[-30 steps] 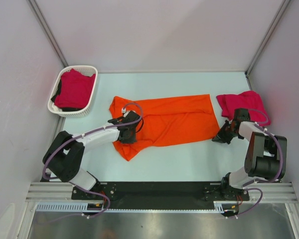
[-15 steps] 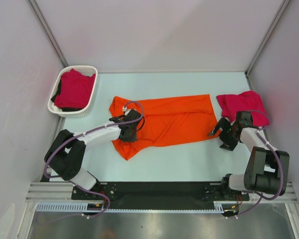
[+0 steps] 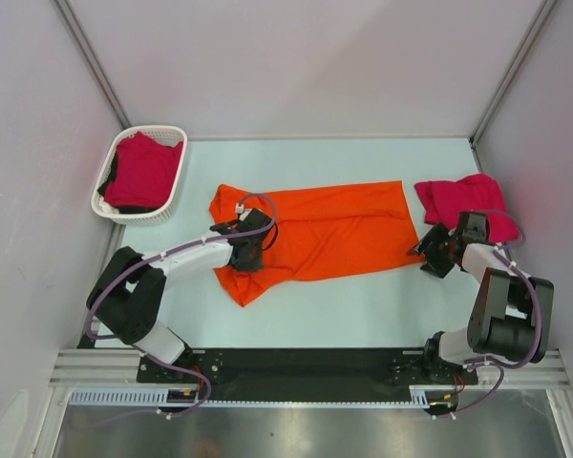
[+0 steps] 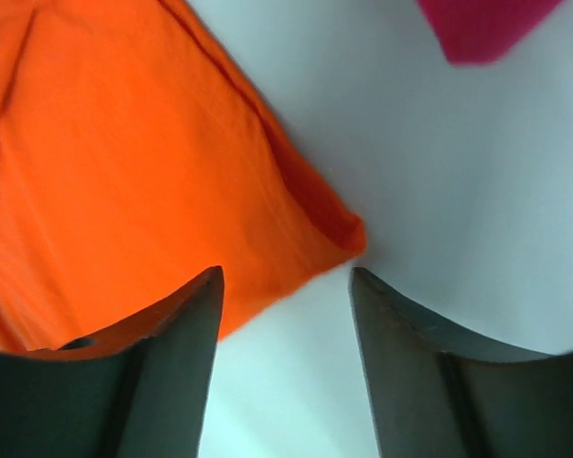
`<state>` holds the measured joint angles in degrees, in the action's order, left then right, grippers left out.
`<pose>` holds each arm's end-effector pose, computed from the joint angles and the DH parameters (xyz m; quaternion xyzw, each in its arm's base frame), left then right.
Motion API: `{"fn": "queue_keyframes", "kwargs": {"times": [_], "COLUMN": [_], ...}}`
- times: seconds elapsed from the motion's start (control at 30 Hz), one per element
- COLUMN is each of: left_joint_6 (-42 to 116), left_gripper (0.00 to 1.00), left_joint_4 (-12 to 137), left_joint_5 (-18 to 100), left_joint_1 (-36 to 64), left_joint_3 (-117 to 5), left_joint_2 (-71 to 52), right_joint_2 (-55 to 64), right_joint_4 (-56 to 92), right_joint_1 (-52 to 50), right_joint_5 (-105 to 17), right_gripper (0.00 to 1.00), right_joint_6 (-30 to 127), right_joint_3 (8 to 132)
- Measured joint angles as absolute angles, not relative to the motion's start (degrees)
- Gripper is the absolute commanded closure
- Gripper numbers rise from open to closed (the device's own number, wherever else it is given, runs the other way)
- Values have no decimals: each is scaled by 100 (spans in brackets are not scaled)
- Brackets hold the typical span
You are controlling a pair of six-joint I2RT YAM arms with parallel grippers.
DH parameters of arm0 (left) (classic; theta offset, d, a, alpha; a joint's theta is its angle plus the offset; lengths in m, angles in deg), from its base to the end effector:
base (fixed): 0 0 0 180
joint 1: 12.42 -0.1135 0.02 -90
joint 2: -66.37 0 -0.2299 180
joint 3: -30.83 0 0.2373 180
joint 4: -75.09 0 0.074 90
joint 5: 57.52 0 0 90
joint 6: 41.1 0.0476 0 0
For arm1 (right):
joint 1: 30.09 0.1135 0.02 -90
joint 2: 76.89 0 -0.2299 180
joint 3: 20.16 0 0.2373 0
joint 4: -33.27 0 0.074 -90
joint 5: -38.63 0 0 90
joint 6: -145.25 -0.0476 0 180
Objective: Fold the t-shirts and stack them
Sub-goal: Grap the side of the flattened tshirt closest away from the robot with both arms, then fold the other side of the tshirt into a rectangle
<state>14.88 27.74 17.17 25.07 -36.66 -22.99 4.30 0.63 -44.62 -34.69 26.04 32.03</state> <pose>0.2300 -0.1606 0.1429 0.0055 0.9751 0.0019 0.2216 0.2446 -0.0493 0.1204 0.3244 0.9035 0.1704 0.2224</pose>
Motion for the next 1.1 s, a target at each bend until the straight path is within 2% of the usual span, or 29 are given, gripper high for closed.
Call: {"fn": "queue_keyframes", "kwargs": {"times": [0.07,0.1,0.3,0.63,0.9,1.1], "left_joint_6": [1486,1486,1468,1265,1160,1073], "left_gripper": [100,100,100,100,100,100], "left_joint_4": [2772,2765,2614,2151,1908,1657], "left_joint_5": [1708,1695,1564,898,493,117], "left_joint_1": [2507,2507,2507,2507,2496,2361], "left_joint_3": [-3666,-3666,-3666,-3692,-4239,-4886], "left_joint_2": [-2290,-2282,-2076,-1423,-2011,-2459], "right_joint_2": [554,688,1099,329,382,1088], "right_joint_4": [377,539,1013,207,124,406], "right_joint_1": [-4477,-4479,-4446,-3878,-3535,-3410], "right_joint_5": [-3399,-3442,-2918,-3657,-4107,-4172], "right_gripper": [96,100,100,100,100,100], "right_joint_6": [2610,2564,2368,2398,2422,2392], "right_joint_3": [3181,3157,3207,3095,3559,3895]}}
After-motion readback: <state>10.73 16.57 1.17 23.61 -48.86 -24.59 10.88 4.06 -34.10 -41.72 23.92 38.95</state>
